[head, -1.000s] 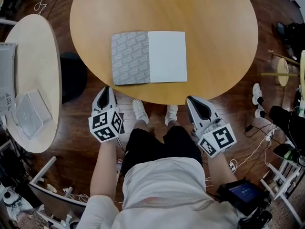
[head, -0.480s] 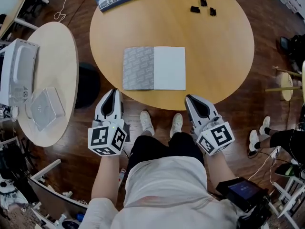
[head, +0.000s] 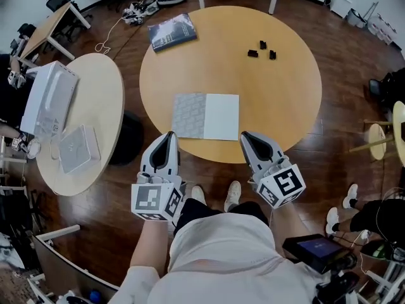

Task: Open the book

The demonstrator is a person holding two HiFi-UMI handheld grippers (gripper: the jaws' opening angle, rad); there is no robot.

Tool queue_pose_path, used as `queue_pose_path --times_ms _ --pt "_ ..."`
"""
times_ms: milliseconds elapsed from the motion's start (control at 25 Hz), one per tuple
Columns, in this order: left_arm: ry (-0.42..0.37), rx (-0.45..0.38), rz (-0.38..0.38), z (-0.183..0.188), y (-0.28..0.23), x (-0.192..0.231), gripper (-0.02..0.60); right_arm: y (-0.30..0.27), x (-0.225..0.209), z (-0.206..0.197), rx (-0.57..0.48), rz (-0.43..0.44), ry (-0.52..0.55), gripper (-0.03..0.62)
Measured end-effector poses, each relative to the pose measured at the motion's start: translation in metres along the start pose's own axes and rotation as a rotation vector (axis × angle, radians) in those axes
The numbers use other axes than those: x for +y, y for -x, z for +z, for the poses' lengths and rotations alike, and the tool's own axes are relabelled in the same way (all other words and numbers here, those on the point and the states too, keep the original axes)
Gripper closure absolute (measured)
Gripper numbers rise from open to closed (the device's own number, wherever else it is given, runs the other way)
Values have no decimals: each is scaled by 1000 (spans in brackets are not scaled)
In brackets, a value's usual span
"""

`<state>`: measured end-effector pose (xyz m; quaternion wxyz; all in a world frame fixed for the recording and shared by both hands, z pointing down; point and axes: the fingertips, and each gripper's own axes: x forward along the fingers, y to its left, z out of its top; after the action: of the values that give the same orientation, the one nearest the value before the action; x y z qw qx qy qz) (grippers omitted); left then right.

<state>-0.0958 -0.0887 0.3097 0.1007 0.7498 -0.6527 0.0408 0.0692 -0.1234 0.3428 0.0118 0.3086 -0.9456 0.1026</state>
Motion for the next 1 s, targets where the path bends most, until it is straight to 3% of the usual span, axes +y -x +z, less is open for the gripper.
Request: queue_pose_path --times_ms 280,440,560,760,1000 --pt "-58 -85 -70 37 9 7 571 -4 34 28 -41 -51 74 591" --pt "-9 -40 -139 33 21 20 571 3 45 47 -47 -127 115 591" --pt "-20 -26 -185 27 29 35 571 9 44 55 -59 -205 123 591" --pt "4 -32 -182 27 40 53 570 16 43 65 -55 -274 131 591" --pt "10 -25 -152 33 39 54 571 14 49 76 -77 -242 161 591"
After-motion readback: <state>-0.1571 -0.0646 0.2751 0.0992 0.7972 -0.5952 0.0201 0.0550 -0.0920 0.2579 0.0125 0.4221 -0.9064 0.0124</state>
